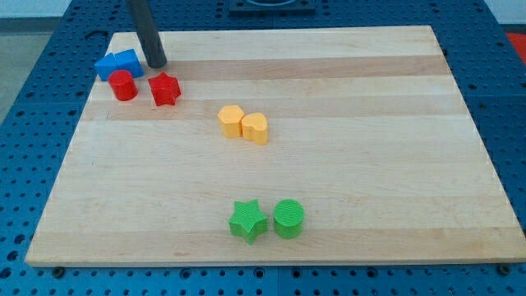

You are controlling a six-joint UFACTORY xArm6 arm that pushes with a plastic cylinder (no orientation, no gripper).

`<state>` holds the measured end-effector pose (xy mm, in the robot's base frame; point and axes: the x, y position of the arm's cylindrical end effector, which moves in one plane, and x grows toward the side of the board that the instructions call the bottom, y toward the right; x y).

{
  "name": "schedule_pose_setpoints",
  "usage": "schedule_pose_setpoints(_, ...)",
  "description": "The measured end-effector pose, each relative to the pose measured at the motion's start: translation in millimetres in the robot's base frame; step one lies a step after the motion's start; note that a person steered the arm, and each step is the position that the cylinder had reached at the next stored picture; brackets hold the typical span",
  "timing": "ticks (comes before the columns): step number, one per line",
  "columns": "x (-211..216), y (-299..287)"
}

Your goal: Move your arm towards red circle

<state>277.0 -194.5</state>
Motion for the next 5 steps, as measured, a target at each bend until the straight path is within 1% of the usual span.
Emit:
schedule_pose_setpoints(2, 4.6, 48.2)
schedule_pose_setpoints(3, 33.4, 67.9)
schedule_pose_setpoints(4, 71.3, 75.6)
schedule_pose_setpoints(5, 94.7, 80.6)
